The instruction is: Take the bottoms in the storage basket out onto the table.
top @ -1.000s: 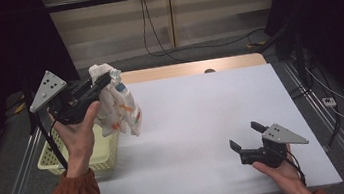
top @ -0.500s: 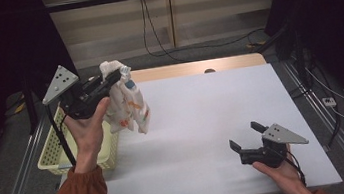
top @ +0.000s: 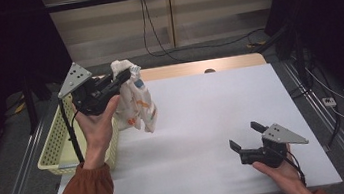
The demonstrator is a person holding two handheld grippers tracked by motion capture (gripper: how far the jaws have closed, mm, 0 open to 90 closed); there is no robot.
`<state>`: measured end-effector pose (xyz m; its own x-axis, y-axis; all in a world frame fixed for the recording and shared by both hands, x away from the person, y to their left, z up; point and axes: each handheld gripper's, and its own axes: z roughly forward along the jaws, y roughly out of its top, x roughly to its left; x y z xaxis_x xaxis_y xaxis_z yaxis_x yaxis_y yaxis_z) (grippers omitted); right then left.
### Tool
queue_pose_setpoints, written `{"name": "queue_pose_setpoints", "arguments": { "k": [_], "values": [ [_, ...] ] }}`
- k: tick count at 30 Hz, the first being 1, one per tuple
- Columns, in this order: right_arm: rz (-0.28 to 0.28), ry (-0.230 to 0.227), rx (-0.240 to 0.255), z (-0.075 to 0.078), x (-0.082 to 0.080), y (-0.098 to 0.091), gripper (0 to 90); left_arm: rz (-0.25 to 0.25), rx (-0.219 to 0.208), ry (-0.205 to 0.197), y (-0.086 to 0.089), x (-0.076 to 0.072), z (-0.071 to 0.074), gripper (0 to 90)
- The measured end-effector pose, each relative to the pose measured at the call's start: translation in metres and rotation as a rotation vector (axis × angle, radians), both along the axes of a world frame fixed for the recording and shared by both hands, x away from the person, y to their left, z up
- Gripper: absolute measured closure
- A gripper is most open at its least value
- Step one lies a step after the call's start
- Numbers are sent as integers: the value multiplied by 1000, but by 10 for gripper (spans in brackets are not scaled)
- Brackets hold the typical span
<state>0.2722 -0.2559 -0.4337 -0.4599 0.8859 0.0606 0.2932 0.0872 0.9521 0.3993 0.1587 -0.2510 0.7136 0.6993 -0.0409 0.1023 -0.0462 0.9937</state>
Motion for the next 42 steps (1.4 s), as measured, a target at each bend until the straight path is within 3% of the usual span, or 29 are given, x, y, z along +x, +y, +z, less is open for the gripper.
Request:
{"name": "queue_pose_setpoints", "arguments": {
  "k": [42],
  "values": [
    [-3, -1, 12, 0, -1, 0, 39, -37, 37, 35, -55, 31, -9, 798]
  ]
}}
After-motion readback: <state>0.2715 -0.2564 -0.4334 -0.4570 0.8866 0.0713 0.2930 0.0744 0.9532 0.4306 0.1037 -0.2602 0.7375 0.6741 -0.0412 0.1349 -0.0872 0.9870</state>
